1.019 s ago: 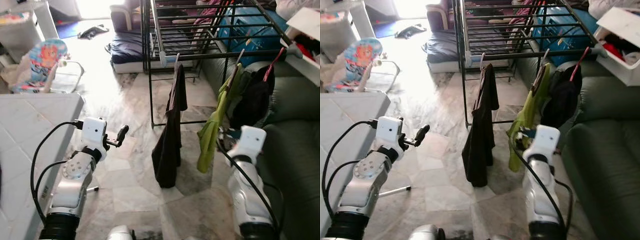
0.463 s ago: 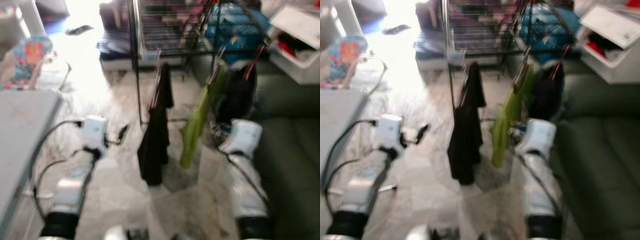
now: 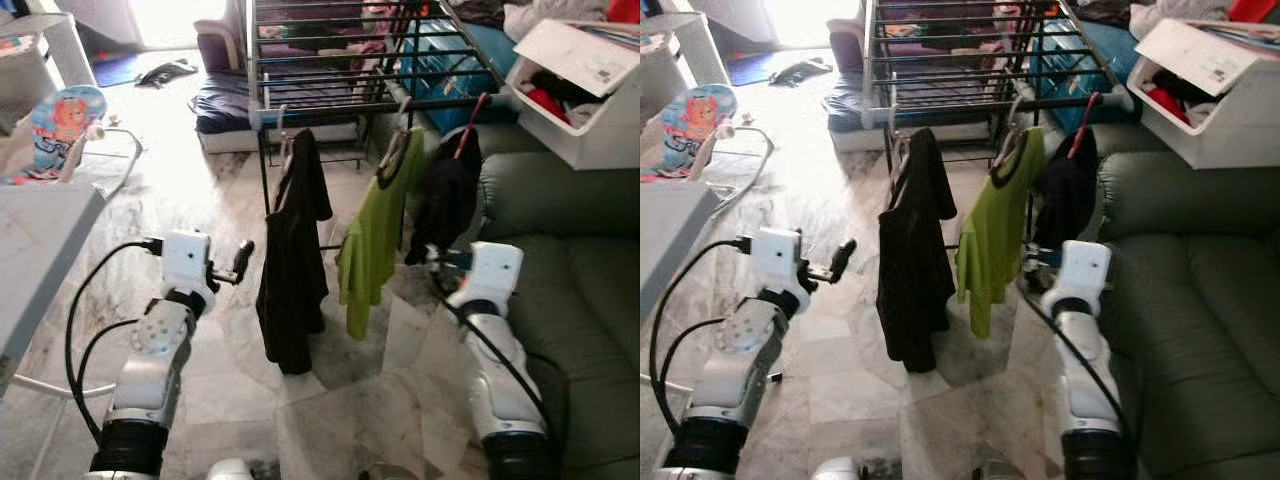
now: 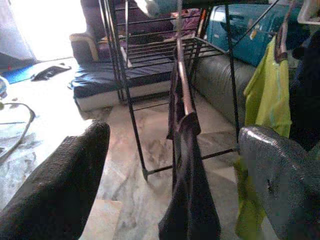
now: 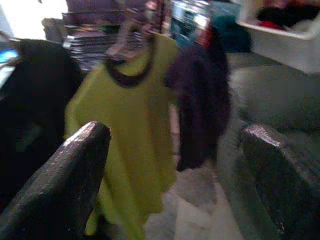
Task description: Hang hanger
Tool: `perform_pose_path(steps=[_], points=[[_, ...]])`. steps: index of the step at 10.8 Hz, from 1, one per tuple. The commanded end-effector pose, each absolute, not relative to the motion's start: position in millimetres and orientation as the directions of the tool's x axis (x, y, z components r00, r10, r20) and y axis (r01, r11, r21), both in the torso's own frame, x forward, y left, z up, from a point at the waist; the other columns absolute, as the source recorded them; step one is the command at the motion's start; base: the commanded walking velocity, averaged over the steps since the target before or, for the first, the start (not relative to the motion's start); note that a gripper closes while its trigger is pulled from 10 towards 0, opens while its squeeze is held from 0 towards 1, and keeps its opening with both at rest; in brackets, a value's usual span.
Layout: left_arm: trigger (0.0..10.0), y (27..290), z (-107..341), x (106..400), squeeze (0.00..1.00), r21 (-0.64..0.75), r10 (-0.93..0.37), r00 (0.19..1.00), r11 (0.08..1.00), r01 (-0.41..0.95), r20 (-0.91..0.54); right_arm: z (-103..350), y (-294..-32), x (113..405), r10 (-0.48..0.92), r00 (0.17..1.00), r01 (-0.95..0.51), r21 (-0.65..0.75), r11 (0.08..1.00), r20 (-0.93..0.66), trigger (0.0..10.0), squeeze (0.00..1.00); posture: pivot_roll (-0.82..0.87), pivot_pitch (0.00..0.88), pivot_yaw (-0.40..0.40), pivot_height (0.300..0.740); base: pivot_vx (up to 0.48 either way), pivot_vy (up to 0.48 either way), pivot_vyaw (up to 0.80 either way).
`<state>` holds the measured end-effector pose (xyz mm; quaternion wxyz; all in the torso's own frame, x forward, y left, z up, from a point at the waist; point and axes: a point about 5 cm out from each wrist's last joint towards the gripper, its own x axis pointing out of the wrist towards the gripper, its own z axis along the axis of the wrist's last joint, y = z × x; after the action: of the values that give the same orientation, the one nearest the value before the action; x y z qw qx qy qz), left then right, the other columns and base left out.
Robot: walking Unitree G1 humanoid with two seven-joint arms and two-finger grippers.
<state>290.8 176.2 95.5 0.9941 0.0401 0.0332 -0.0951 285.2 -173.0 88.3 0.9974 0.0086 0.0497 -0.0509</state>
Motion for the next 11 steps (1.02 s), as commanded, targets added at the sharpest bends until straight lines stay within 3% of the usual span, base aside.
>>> perform_pose_path(steps=[1, 11], points=[[10.0, 182.6, 97.6, 292.4, 0.00, 0.082, -0.170, 0.983, 0.981, 0.175, -0.067, 95.1, -169.0, 288.6, -0.076, 0.995, 0.077, 0.020, 0.997, -0.069, 10.0, 0.00, -0.04, 0.000, -0.016, 0.740, 0.000, 0.000, 0.00], [10.0, 180.6, 98.6, 295.9, 0.00, 0.069, -0.187, 0.981, 0.979, 0.191, -0.059, 94.1, -167.3, 291.1, -0.062, 0.996, 0.063, 0.004, 0.998, -0.062, 10.0, 0.00, -0.04, 0.000, -0.017, 0.740, 0.429, 0.000, 0.00]])
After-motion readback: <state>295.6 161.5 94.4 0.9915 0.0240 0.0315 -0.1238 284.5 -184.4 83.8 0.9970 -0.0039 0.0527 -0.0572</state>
